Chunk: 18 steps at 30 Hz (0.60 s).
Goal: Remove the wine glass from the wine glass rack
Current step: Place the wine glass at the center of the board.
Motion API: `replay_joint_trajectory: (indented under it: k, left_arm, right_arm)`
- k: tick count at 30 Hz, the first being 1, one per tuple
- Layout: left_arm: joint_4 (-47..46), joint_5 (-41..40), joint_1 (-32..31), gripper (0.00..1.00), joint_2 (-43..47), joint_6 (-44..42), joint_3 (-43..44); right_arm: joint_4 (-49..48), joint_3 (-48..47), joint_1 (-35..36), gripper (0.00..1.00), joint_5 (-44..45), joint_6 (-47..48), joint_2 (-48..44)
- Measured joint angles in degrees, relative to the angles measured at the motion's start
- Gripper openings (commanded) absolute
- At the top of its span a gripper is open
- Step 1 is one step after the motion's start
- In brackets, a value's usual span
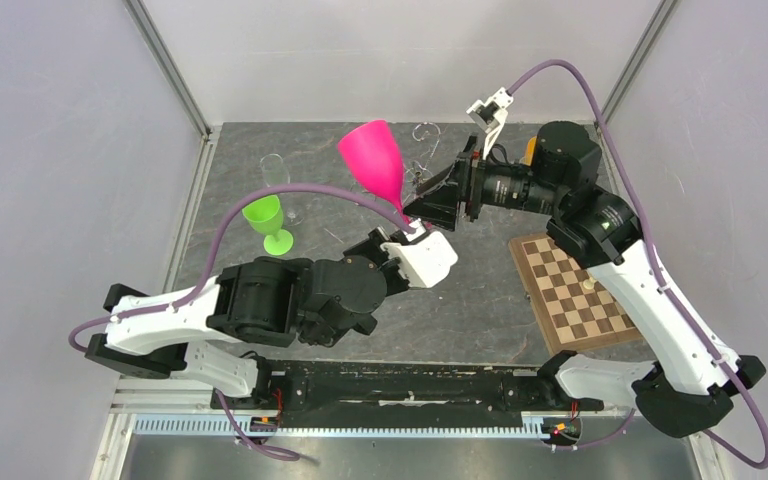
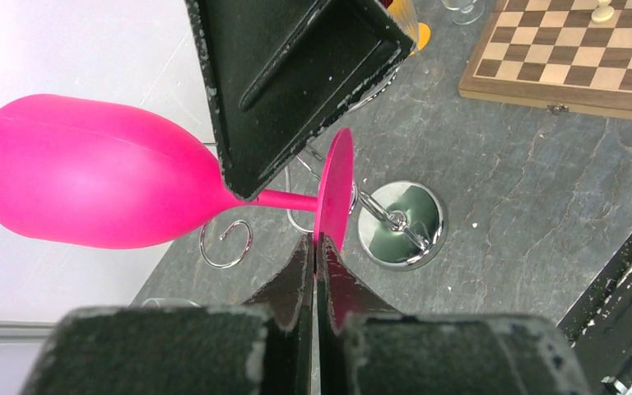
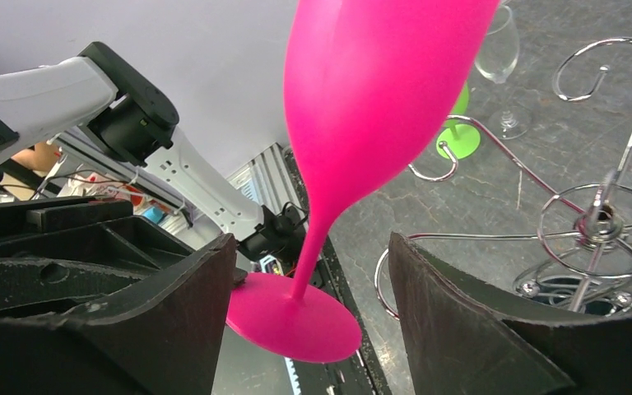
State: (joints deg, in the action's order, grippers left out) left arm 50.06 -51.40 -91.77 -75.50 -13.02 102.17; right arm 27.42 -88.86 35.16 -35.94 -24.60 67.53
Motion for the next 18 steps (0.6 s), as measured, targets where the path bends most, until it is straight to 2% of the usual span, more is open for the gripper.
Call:
replay_joint_trajectory:
  k: [18]
  left_arm:
    - [-1.0,-1.0,-1.4,0.02,-0.7,-1.7,-0.4]
  right_arm:
    - [0.0,0.3,3.8,0.48,-0.3,0.2,2.0]
